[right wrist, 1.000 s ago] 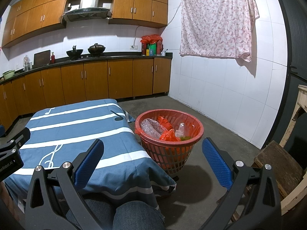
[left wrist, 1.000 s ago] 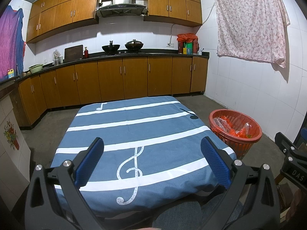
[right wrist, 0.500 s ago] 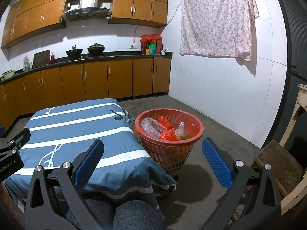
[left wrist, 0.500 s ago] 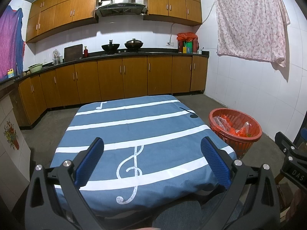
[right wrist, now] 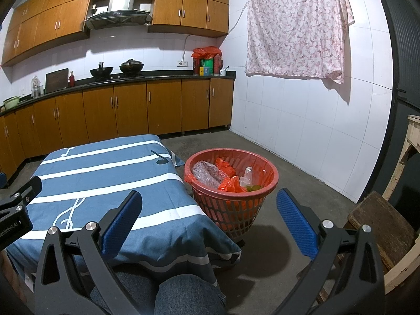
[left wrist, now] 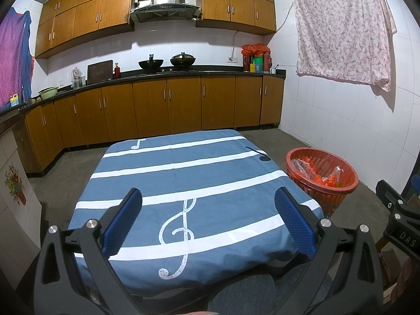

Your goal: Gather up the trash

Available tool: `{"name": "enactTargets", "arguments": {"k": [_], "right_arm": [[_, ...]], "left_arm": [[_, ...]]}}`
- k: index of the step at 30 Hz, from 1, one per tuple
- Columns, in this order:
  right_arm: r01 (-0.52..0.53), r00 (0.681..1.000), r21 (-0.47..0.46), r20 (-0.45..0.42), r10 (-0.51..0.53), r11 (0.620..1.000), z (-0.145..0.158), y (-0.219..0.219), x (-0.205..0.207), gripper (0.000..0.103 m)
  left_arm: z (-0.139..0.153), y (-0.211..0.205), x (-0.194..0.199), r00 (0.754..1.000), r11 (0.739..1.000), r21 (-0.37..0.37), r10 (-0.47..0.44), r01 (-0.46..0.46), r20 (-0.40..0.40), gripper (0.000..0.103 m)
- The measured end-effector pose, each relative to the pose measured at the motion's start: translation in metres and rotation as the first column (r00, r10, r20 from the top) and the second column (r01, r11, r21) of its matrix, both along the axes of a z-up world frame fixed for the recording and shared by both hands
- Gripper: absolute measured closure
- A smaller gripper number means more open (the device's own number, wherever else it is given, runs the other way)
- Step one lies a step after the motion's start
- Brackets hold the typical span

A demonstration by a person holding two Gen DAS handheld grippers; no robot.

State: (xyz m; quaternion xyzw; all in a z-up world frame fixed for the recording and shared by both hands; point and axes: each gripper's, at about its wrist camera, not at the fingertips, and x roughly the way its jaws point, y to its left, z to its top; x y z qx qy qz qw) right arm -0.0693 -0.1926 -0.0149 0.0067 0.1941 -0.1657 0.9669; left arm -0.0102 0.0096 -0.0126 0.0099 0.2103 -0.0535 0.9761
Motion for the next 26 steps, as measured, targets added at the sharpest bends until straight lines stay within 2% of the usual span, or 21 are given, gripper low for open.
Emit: {"name": "enactTargets", "arguments": {"k": [26], "right_arm": [[-0.001,1.000,0.001,-0.001,0.001,1.000,0.001,-0.001,0.000,0.002]], "left_arm": [[-0.010,0.005,0.000,1.000,1.000,-0.003,0.004,-0.004,-0.017,0.004]]}}
